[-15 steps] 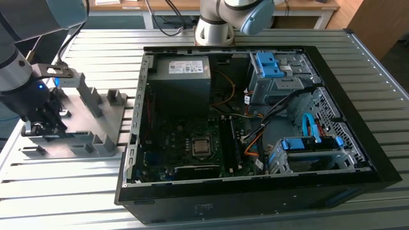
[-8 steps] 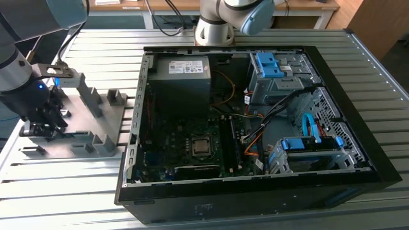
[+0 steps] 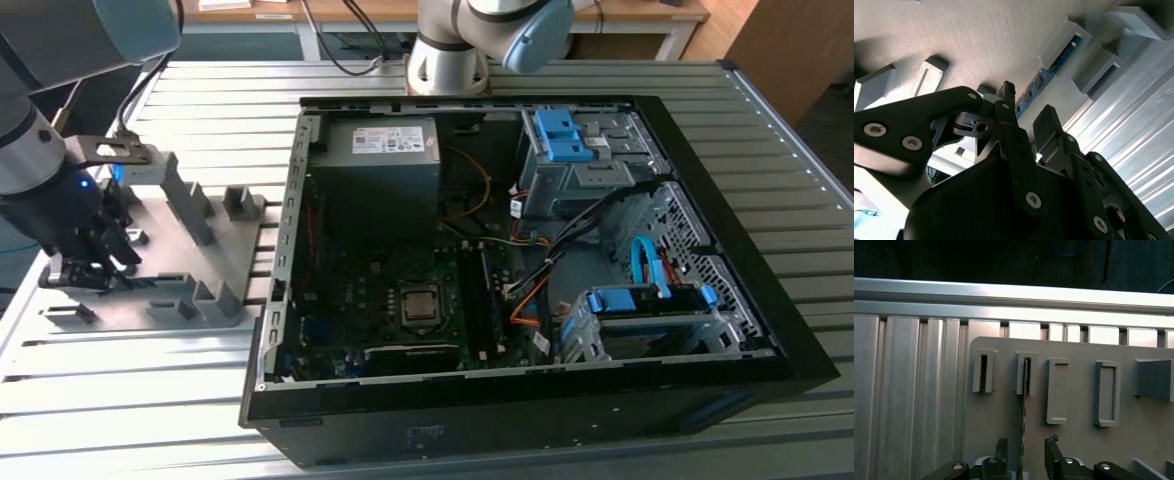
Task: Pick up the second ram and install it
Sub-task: 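Pick up the second ram and move it above second insertion slot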
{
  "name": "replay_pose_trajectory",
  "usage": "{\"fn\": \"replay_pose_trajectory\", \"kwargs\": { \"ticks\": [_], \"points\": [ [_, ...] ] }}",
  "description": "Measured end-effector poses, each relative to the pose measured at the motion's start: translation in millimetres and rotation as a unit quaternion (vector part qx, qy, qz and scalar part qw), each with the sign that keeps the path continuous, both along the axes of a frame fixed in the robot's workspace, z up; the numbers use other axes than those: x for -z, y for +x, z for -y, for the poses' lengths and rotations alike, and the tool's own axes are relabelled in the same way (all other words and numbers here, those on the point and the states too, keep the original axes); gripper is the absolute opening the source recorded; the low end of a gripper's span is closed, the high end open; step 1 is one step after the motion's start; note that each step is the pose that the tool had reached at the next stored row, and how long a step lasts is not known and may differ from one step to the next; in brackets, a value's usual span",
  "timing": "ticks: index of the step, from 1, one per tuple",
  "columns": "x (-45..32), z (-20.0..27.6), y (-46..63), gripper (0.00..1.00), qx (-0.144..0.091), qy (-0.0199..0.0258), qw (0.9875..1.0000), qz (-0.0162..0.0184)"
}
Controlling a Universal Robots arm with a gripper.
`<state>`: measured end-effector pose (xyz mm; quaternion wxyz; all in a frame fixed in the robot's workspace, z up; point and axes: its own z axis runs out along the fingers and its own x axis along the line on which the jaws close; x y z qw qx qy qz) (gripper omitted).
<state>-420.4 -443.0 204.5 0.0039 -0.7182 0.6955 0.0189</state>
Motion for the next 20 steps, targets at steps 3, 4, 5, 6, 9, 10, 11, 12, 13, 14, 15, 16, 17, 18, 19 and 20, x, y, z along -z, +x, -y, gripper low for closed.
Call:
{"fn": "replay_pose_trajectory", "kwargs": {
  "ticks": [3,4,5,6,9,10,11,12,13,14,15,16,17,18,19,20],
  "points": [
    [4.4,1.9,-0.1,0.42,-0.001,0.0001,1.0,0.0],
    [6.3,2.6,-0.1,0.42,-0.001,0.0001,1.0,0.0],
    [7.9,3.3,-0.1,0.42,-0.001,0.0,1.0,0.0],
    [9.7,3.8,-0.2,0.42,-0.001,0.0002,1.0,-0.0001],
    [13.6,4.2,0.4,0.42,-0.004,0.0012,1.0,-0.0001],
    [14.0,4.3,0.9,0.42,-0.006,0.0017,1.0,-0.0001],
    [14.4,4.2,1.0,0.42,-0.007,0.0018,1.0,-0.0001],
    [14.4,4.3,1.0,0.42,-0.007,0.0019,1.0,-0.0001],
    [14.5,4.3,1.0,0.42,-0.007,0.0019,1.0,-0.0001],
    [14.5,4.3,1.0,0.42,-0.007,0.0019,1.0,-0.0001],
    [14.5,4.3,1.0,0.42,-0.007,0.0019,1.0,-0.0001],
    [14.5,4.3,1.0,0.42,-0.007,0.0019,1.0,-0.0001],
    [14.5,4.3,1.0,0.42,-0.007,0.0019,1.0,-0.0001],
    [14.5,4.3,1.0,0.41,-0.007,0.0019,1.0,-0.0001],
    [14.6,4.3,1.0,0.41,-0.007,0.0019,1.0,-0.0001],
    [14.6,4.3,1.0,0.35,-0.007,0.0019,1.0,-0.0001]
  ]
}}
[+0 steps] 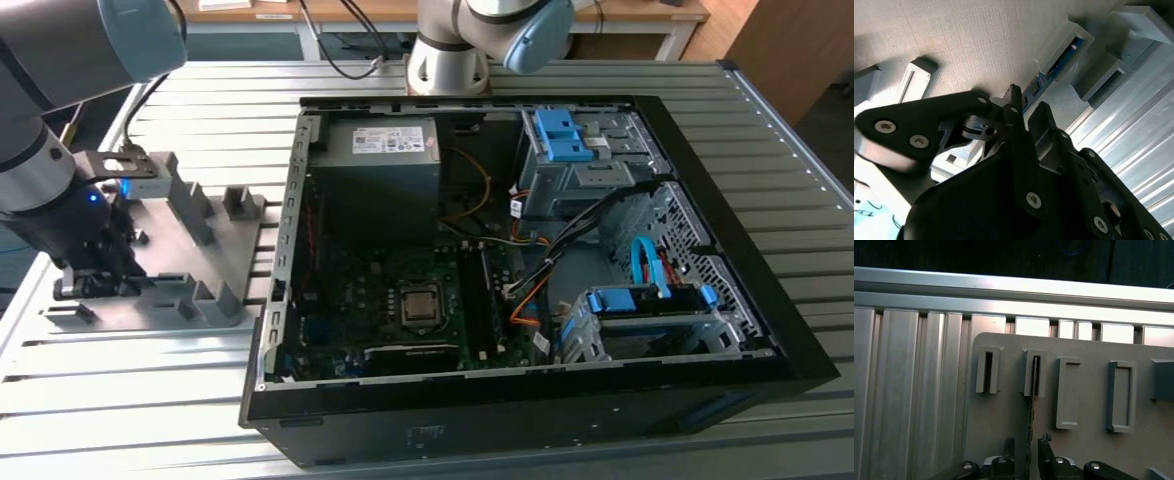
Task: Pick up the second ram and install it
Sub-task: 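Pick up the second ram and move it above second insertion slot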
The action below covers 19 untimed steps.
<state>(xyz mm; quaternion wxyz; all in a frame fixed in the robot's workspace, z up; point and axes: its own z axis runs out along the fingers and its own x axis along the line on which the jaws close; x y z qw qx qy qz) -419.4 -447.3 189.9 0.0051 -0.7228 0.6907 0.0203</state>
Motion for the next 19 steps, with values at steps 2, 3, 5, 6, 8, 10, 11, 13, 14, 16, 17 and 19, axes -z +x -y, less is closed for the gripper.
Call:
{"fn": "replay_pose_trajectory", "kwargs": {
  "ticks": [2,3,5,6,8,10,11,13,14,16,17,19],
  "points": [
    [0.0,0.0,0.0,0.23,0.0,0.0,1.0,0.0],
    [0.0,0.0,0.0,0.23,0.0,0.0,1.0,0.0],
    [0.1,0.0,0.0,0.17,0.0,0.0,1.0,0.0],
    [0.1,0.0,0.0,0.14,0.0,0.0,1.0,0.0],
    [0.1,0.0,0.0,0.14,0.0,0.0,1.0,0.0],
    [0.1,0.0,0.0,0.14,0.0,0.0,1.0,0.0],
    [0.2,0.0,0.0,0.14,0.0,0.0,1.0,0.0],
    [0.2,0.0,0.0,0.14,0.0,0.0,1.0,0.0],
    [0.2,0.0,0.0,0.14,0.0,0.0,1.0,0.0],
    [0.3,0.0,0.0,0.14,0.0,0.0,1.0,0.0],
    [0.3,0.0,0.0,0.14,0.0,0.0,1.0,0.0],
    [0.3,0.0,0.0,0.14,0.0,0.0,1.0,0.0]
  ]
}}
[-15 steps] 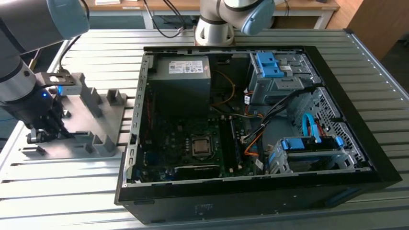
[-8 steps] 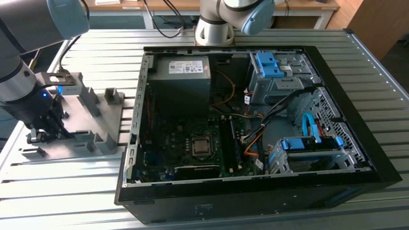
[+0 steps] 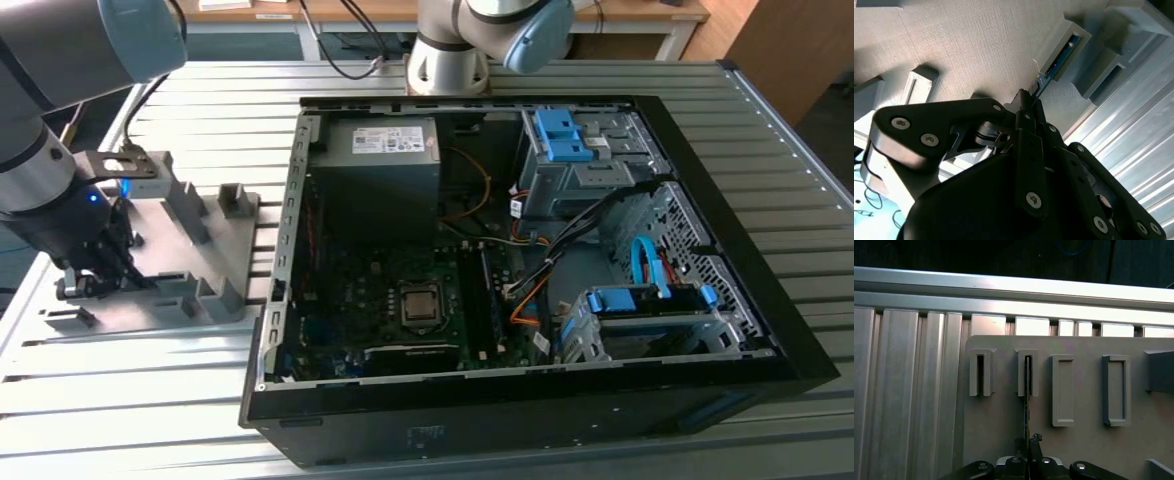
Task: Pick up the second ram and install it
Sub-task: 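Pick up the second ram and move it above second insertion slot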
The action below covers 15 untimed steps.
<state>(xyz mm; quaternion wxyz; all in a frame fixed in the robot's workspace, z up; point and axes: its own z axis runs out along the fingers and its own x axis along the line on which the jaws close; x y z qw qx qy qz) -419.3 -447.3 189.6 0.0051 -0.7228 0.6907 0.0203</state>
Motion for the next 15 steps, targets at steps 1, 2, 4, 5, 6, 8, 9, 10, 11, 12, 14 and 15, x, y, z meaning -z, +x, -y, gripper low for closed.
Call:
{"fn": "replay_pose_trajectory", "kwargs": {
  "ticks": [1,2,4,5,6,8,9,10,11,12,14,15],
  "points": [
    [0.0,0.0,0.0,0.14,0.0,0.0,1.0,0.0],
    [-0.1,0.0,0.0,0.14,0.0,0.0001,1.0,0.0],
    [-2.5,0.0,0.0,0.14,0.0,0.0003,1.0,0.0001],
    [-5.3,0.0,0.0,0.14,0.0,0.0005,1.0,0.0],
    [-8.8,0.0,0.0,0.14,0.0,0.0007,1.0,0.0],
    [-16.2,0.0,0.0,0.14,0.0,0.0009,1.0,0.0],
    [-19.4,0.0,0.0,0.14,0.0,0.0009,1.0,0.0001],
    [-22.8,0.0,0.0,0.14,0.0,0.0009,1.0,0.0],
    [-25.5,0.0,0.0,0.14,0.0,0.0009,1.0,0.0],
    [-28.3,0.0,0.0,0.14,0.0,0.001,1.0,0.0],
    [-34.5,0.0,0.0,0.14,0.0,0.0012,1.0,0.0],
    [-37.8,0.0,0.0,0.14,0.0,0.0014,1.0,0.0]
  ]
}}
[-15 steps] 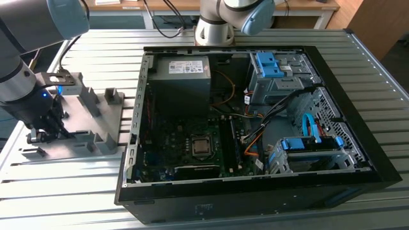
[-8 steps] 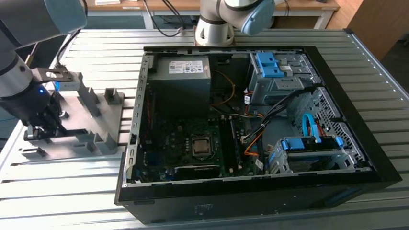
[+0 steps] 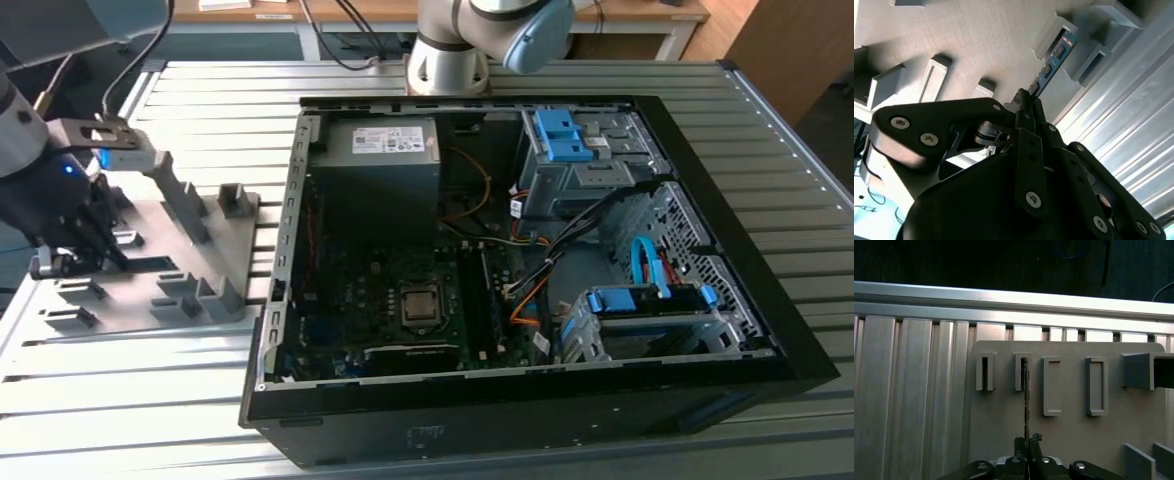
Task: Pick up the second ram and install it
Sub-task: 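Pick up the second ram and move it above second insertion slot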
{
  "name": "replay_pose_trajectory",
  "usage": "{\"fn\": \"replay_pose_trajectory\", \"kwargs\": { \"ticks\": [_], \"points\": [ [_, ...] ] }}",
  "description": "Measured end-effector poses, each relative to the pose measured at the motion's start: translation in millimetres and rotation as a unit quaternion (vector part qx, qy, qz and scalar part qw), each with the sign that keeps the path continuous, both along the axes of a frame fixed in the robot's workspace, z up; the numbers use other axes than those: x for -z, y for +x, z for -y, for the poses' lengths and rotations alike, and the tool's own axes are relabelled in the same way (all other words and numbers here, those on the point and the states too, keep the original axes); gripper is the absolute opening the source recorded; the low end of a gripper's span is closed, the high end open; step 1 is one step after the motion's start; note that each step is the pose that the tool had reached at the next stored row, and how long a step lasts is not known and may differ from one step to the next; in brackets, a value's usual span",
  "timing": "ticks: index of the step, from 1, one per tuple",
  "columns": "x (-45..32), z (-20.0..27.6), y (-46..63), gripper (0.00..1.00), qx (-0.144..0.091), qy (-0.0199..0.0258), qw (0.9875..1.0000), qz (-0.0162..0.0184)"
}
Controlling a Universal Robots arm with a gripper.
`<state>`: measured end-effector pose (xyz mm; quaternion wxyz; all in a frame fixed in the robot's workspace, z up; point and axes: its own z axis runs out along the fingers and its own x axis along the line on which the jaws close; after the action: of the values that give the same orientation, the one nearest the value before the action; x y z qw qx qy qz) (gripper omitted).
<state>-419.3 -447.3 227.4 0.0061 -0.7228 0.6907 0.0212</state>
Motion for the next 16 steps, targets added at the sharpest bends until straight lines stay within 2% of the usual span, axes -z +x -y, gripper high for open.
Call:
{"fn": "replay_pose_trajectory", "kwargs": {
  "ticks": [7,16],
  "points": [
    [-22.7,0.0,0.0,0.14,0.0,0.0013,1.0,0.0],
    [-43.7,0.0,0.0,0.14,0.0,0.0028,1.0,0.0]
  ]
}}
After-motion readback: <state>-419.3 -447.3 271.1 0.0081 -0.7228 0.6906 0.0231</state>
